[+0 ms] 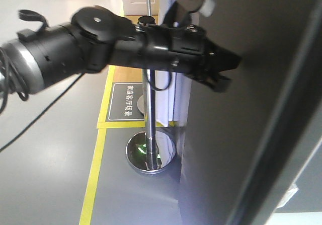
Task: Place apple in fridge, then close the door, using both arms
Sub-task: 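Swing the left arm behind the open door and push it closed, then sweep the left gripper along the door until it shuts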
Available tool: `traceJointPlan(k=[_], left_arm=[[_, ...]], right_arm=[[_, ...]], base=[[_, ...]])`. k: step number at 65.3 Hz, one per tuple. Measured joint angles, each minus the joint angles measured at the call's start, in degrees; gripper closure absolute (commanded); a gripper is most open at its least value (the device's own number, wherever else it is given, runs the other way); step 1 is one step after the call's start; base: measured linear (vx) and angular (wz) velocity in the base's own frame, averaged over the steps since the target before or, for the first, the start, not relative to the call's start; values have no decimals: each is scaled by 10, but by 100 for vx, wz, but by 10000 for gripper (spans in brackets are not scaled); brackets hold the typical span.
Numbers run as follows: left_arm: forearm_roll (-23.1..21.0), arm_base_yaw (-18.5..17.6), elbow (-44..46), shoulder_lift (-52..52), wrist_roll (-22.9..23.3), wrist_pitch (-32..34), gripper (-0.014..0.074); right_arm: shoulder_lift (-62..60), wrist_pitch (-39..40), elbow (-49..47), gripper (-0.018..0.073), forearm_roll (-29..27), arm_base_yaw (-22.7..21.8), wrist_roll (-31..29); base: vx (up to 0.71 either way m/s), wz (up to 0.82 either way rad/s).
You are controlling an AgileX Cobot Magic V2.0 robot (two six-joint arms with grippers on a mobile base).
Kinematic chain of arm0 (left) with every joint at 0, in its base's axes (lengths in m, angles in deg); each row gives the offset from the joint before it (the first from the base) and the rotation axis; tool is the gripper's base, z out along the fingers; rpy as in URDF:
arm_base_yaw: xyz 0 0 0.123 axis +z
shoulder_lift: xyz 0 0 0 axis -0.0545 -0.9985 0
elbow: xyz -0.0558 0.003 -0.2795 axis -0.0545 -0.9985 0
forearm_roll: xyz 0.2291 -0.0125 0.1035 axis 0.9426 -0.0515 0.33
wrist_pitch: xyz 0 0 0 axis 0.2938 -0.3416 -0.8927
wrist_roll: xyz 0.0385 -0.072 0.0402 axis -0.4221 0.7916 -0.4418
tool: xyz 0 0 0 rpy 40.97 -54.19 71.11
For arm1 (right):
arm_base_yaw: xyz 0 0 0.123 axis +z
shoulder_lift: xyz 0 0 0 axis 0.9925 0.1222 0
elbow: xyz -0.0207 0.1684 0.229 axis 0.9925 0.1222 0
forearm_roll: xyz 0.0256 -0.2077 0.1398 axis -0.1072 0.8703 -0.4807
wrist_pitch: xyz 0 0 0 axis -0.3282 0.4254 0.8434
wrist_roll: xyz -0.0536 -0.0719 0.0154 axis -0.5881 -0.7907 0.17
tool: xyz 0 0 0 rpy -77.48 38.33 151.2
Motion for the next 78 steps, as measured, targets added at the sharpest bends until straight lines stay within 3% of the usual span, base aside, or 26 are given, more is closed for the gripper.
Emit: traceJointPlan(k=[20, 57, 78], left_arm=[[-6, -24, 1, -2, -16, 70, 602], [-9, -55, 171, -151, -20, 105, 602], [-10, -55, 182, -174, -20, 118, 602]], right_arm=[[0, 0, 0, 163, 0, 0, 0], [0, 0, 0, 163, -1, 0, 0], [0, 0, 0, 163, 0, 0, 0]], base=[[0, 0], [0, 0], [0, 0]])
